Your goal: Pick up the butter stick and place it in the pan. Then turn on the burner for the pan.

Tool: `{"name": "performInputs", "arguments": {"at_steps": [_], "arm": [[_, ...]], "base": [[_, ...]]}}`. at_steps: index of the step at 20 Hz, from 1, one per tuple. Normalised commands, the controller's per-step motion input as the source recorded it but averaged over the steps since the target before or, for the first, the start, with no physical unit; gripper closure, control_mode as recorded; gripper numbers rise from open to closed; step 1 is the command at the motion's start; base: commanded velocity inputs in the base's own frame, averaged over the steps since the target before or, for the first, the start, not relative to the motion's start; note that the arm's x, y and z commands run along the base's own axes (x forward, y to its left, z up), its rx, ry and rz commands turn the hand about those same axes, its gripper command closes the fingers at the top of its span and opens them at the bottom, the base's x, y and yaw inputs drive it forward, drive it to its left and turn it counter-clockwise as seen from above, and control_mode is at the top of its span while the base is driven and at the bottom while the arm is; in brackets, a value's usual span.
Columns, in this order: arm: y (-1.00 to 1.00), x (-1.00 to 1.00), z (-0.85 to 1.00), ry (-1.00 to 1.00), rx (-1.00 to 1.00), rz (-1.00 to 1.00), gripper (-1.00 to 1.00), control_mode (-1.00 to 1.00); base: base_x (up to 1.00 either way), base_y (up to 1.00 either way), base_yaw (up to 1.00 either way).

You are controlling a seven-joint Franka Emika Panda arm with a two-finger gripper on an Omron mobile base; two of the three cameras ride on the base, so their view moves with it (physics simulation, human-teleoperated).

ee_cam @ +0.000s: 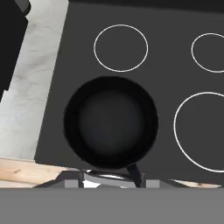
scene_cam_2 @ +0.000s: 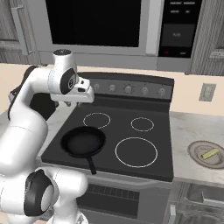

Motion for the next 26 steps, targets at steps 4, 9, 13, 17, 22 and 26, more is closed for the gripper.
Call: {"name": "performInputs", "arguments": {"at_steps": [4, 9, 13, 17, 22, 26], "arm": [[-0.24, -0.04, 0.00, 0.00, 0.00, 0.00, -1.00, -1.00], [-0.56, -0.09, 0.00, 0.00, 0.01, 0.00, -1.00, -1.00], [-0.62, -0.01, 0.00, 0.00, 0.01, 0.00, -1.00, -1.00], [-0.63, 0.00, 0.00, 0.00, 0.01, 0.00, -1.00, -1.00], [-0.66, 0.00, 0.00, 0.01, 0.01, 0.00, -1.00, -1.00], [-0.58, 0.00, 0.00, 0.01, 0.00, 0.00, -1.00, -1.00]], "base": [[0.00, 0.00, 0.00], [0.00, 0.00, 0.00], [0.00, 0.00, 0.00], [0.00, 0.00, 0.00], [0.00, 0.00, 0.00], [0.00, 0.00, 0.00]]}}
